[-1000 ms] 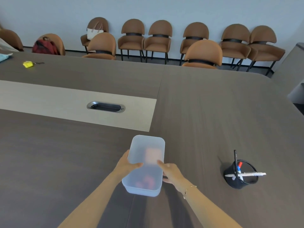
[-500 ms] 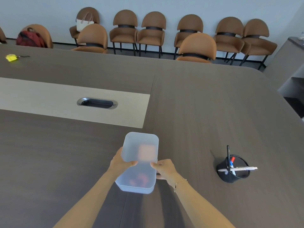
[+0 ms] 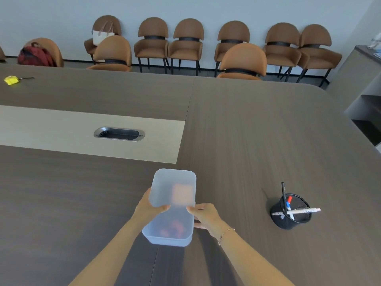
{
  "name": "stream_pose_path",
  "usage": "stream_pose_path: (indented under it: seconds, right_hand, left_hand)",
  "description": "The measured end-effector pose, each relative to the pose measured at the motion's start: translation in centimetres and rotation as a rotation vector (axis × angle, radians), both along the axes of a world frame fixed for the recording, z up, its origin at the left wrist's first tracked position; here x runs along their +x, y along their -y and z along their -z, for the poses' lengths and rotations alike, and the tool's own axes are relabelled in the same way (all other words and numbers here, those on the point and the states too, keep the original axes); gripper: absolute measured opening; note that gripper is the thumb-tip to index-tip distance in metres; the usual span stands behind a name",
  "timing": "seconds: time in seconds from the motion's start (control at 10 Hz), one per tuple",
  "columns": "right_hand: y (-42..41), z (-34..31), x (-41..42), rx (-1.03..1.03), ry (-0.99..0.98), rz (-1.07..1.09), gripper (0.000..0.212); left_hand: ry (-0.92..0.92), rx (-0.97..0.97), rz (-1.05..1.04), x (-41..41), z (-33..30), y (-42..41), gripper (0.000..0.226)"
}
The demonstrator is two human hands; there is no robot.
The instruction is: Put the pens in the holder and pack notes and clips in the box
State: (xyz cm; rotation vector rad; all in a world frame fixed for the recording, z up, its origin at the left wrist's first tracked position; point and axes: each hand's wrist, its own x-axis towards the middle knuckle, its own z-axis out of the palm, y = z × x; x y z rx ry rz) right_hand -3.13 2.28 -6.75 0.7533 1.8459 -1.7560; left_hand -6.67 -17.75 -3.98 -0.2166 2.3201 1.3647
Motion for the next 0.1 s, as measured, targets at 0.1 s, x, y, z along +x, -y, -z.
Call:
stream_pose_path:
  seconds: [0.1]
  right_hand:
    - [-0.48,-1.16,2.41,0.054,0.012,-0.017,0.028]
  left_hand:
    - [0.023,-0.058,-0.14,1.61,-0.87,-0.14,0.104]
